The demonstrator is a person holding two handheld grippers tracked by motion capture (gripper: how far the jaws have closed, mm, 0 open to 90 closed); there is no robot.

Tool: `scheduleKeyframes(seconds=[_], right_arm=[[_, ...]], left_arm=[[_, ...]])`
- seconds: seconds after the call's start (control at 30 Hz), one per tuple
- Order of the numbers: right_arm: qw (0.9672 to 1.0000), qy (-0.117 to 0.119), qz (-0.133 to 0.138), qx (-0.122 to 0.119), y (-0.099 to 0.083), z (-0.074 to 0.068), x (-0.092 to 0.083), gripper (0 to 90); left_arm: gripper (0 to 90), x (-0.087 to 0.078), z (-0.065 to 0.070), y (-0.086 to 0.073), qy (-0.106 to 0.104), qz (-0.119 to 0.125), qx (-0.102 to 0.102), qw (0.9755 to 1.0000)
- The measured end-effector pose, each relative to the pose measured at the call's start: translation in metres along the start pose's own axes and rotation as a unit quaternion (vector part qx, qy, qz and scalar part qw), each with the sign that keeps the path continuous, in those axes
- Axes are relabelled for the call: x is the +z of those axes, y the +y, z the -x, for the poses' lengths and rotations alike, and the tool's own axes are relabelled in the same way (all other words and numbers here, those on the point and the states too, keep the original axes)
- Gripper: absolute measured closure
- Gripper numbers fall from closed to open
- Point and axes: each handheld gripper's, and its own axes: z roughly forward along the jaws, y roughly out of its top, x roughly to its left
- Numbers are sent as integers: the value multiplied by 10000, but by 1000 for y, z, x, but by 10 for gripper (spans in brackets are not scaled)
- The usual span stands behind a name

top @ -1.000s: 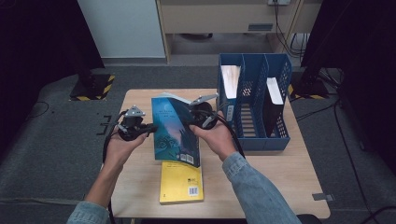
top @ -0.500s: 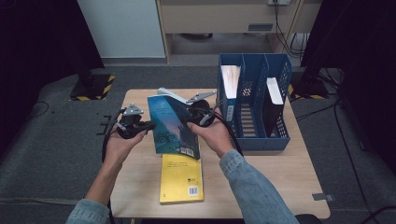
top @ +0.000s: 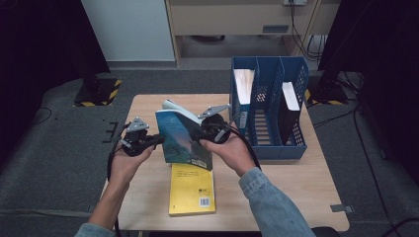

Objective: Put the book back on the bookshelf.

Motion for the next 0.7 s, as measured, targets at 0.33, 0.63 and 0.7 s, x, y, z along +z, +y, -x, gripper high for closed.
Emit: scheduleKeyframes(seconds=[0.33,0.63,0.7], right_arm=[[9996,127,39,-255,11,-9,-19,644],[9993,210,-30,-324,26,-11,-17,601],[9992,218,-47,-336,28,-11,-16,601]], left_arm=[[820,-4,1,-7,-103,128,-142,9998],[819,-5,1,-9,-80,180,-136,9997],[818,-5,2,-9,-75,177,-126,9997]])
